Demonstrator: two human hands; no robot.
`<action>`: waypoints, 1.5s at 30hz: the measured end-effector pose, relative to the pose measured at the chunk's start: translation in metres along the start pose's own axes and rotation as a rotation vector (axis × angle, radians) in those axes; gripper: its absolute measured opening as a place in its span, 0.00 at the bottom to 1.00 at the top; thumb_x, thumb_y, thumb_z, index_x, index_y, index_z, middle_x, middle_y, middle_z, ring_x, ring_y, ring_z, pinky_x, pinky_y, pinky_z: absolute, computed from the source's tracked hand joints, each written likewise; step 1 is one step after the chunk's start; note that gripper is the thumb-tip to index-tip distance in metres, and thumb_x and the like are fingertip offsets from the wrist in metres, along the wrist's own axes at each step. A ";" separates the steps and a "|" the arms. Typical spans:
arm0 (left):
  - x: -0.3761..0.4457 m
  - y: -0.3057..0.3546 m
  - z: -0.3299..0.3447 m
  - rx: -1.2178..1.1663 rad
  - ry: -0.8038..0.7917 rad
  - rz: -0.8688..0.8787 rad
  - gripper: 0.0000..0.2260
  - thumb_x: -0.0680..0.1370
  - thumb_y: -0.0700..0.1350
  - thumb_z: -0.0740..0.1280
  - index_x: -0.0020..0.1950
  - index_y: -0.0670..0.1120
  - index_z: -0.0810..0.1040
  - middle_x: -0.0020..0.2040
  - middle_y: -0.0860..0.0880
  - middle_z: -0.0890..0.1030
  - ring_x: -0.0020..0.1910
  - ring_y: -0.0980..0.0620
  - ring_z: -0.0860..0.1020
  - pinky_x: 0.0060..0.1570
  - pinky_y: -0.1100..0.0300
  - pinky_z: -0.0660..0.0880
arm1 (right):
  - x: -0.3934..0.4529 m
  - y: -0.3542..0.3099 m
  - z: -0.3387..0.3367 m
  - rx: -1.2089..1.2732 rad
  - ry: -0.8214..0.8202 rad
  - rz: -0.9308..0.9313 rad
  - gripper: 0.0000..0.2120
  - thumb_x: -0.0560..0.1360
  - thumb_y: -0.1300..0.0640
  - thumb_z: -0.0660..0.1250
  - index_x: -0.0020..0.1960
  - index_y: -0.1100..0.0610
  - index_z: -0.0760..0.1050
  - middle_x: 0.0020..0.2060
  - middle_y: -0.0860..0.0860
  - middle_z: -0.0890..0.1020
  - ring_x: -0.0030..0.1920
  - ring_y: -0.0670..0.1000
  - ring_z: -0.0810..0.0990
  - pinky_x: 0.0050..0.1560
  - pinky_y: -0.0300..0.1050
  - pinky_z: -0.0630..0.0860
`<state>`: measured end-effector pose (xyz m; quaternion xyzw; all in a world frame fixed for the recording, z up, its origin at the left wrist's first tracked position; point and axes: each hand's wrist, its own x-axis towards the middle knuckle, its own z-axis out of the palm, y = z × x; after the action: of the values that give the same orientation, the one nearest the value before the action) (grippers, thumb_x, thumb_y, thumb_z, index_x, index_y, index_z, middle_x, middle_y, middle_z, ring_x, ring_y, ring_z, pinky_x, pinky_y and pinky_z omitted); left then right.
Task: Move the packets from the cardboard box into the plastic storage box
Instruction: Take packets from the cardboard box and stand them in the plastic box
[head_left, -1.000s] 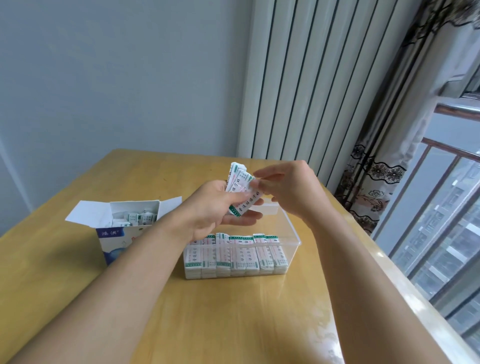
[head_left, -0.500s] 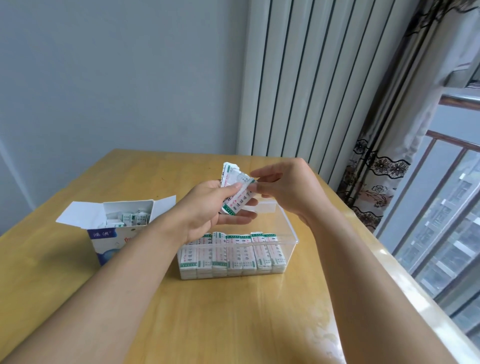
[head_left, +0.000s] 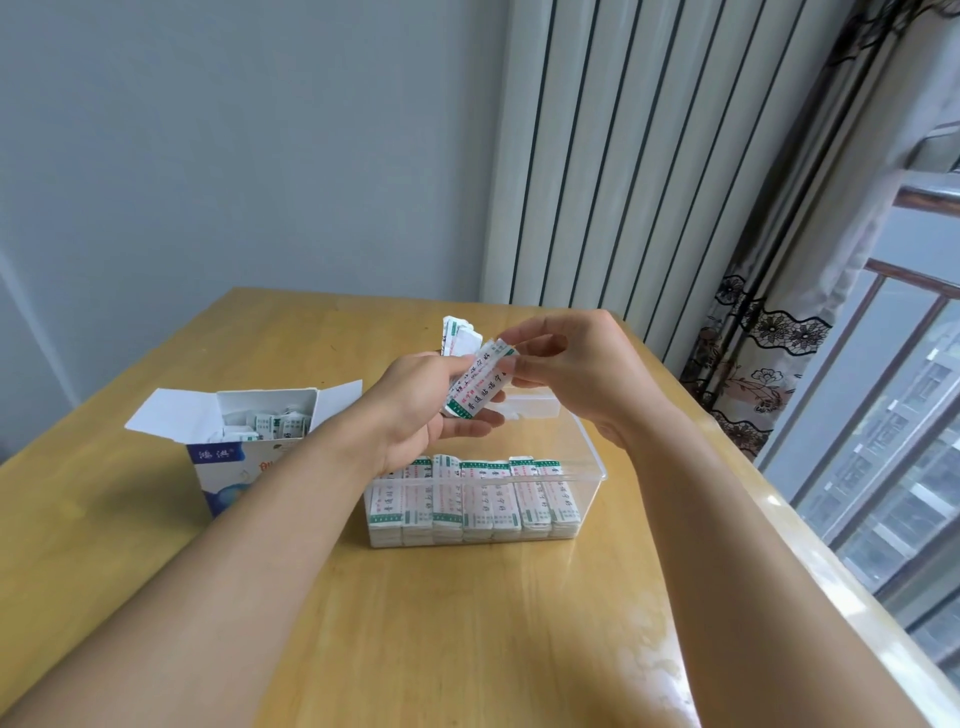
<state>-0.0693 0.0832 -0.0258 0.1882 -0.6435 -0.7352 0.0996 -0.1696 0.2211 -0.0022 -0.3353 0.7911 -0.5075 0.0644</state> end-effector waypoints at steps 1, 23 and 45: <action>0.000 0.000 0.000 0.018 0.007 0.001 0.13 0.86 0.44 0.58 0.61 0.39 0.79 0.50 0.39 0.83 0.38 0.46 0.83 0.33 0.59 0.79 | 0.000 -0.001 0.000 -0.009 -0.005 -0.010 0.07 0.74 0.63 0.76 0.49 0.53 0.85 0.40 0.50 0.87 0.40 0.49 0.88 0.48 0.51 0.85; 0.005 -0.004 0.003 0.047 0.071 0.038 0.11 0.87 0.44 0.58 0.63 0.41 0.75 0.50 0.41 0.83 0.34 0.50 0.81 0.31 0.60 0.77 | 0.000 -0.005 -0.016 -0.108 0.042 -0.125 0.10 0.79 0.64 0.71 0.45 0.51 0.83 0.42 0.49 0.87 0.42 0.49 0.87 0.48 0.49 0.85; -0.002 0.009 0.000 0.011 0.103 0.141 0.11 0.86 0.43 0.57 0.64 0.42 0.74 0.47 0.43 0.82 0.35 0.48 0.79 0.34 0.59 0.75 | 0.022 0.002 0.008 -1.253 -0.681 -0.036 0.10 0.76 0.58 0.74 0.56 0.48 0.85 0.39 0.41 0.79 0.54 0.50 0.81 0.58 0.50 0.79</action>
<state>-0.0681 0.0829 -0.0164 0.1805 -0.6533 -0.7120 0.1833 -0.1835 0.2028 -0.0022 -0.4622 0.8643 0.1744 0.0948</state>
